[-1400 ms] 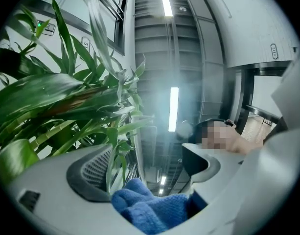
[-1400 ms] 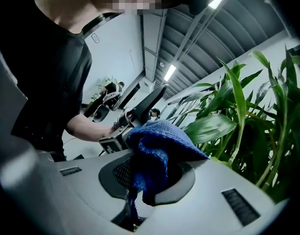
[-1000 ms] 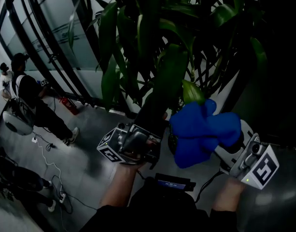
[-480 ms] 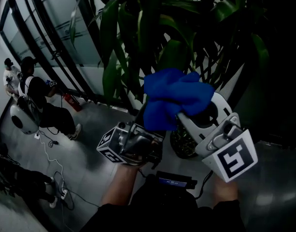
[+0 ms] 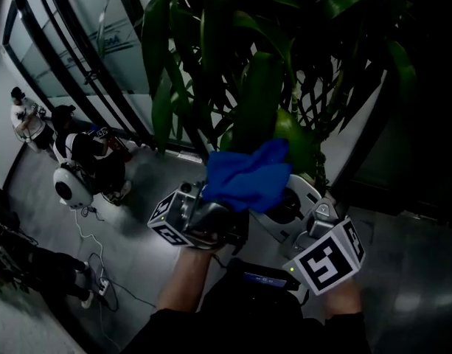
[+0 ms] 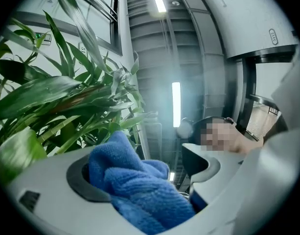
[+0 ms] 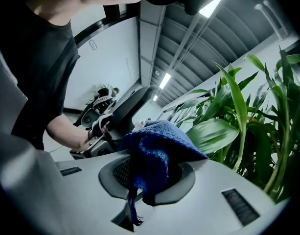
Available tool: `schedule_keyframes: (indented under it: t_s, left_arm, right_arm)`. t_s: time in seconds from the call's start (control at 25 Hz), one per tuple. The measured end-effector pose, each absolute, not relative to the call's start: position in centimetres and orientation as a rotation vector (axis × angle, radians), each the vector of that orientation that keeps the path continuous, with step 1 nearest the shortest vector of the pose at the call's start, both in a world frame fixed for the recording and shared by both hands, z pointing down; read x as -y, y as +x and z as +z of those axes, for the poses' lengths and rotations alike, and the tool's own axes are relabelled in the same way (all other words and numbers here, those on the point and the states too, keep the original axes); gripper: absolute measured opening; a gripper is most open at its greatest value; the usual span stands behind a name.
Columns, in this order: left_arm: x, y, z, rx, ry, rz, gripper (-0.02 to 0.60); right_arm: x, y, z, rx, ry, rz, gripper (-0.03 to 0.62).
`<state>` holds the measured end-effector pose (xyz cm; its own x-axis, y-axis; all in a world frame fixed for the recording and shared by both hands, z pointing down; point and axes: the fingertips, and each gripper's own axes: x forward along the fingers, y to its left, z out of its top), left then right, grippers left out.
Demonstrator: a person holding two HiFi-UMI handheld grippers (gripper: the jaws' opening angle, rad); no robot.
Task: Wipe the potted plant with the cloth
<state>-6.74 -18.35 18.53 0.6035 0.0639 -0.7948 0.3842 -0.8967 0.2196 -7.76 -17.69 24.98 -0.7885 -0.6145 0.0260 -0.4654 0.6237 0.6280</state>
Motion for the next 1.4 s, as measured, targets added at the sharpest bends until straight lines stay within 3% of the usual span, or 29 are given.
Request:
schedule_keyframes:
  t_s: [0.48, 0.92, 1.4]
  left_arm:
    - [18.6, -7.2, 21.7, -0.199, 2.488, -1.09, 0.44]
    - [19.5, -11.7, 23.8, -0.223, 2.426, -1.065, 0.44]
    - [15.6, -25.3, 27.3, -0.259, 2.424, -0.884, 0.439]
  right_arm:
    - [14.6, -6.5, 29.6, 2.749, 0.729, -0.765, 0.074]
    - [14.0, -1.6, 26.9, 3.191, 1.129, -0.414, 0.074]
    - [10.8, -11.9, 27.5, 3.236, 1.616, -0.04, 0.074]
